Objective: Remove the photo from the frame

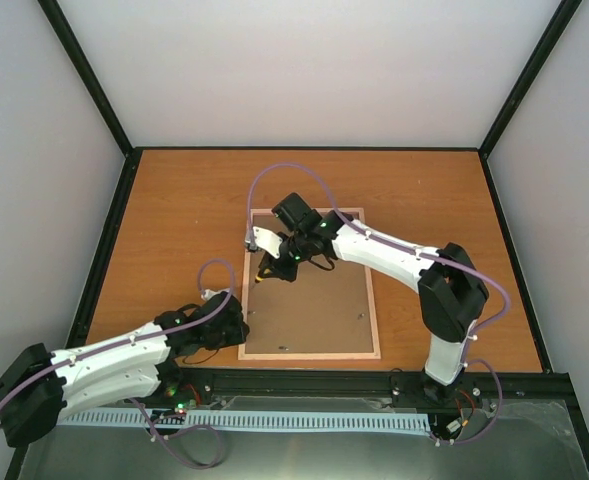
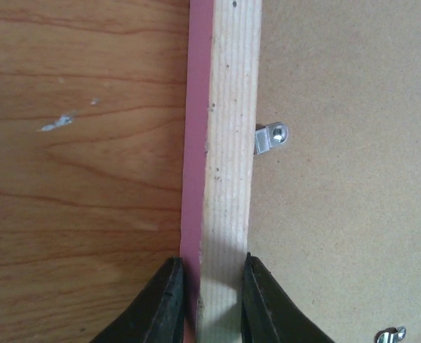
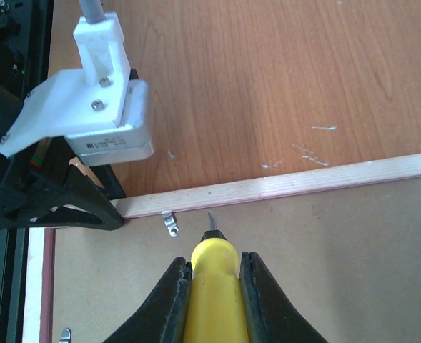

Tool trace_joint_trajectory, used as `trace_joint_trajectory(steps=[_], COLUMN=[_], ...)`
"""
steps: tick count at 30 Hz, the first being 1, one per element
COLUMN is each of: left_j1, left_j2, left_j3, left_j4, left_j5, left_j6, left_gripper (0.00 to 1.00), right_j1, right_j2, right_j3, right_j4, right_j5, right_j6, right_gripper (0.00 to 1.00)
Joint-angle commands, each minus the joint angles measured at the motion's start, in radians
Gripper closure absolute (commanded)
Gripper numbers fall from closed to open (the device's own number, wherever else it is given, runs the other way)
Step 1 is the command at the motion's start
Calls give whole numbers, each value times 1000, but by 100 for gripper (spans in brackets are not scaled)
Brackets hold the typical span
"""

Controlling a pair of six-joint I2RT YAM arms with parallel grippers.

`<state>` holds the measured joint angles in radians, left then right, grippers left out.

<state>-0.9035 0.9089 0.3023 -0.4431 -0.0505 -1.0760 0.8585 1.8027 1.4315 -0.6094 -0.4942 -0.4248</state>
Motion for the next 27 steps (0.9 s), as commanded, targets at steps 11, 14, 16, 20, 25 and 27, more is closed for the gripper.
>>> trace_joint_trajectory(steps=[11,14,16,20,25,27], left_j1=[-7,-8,-6,-6,-6,-6], left_j2=[-49,-52,-57,-77,-90,-86], left_j3=[-39,-41,-44,-52,-54,-54], left_j4=[41,42,40,40,41,41], left_j5=[-32,-35,-34,-27,-31,-32], left_j6=[1,0,-2,-3,-2,0], left_gripper=[99,99,99,99,99,99], right_j1=[58,75,85,93,96,96], right_j2=[57,76,87,103,126,127], right_j3=[-18,-16,-15,-8,10,10], right_j4=[-41,-55,-58,-60,-62,-51], right_j5=[-105,-113,-108,-101,-56,-15], right_j6=[-19,-31,-35,-33,-20,-8], right_gripper=[97,97,97,97,97,97])
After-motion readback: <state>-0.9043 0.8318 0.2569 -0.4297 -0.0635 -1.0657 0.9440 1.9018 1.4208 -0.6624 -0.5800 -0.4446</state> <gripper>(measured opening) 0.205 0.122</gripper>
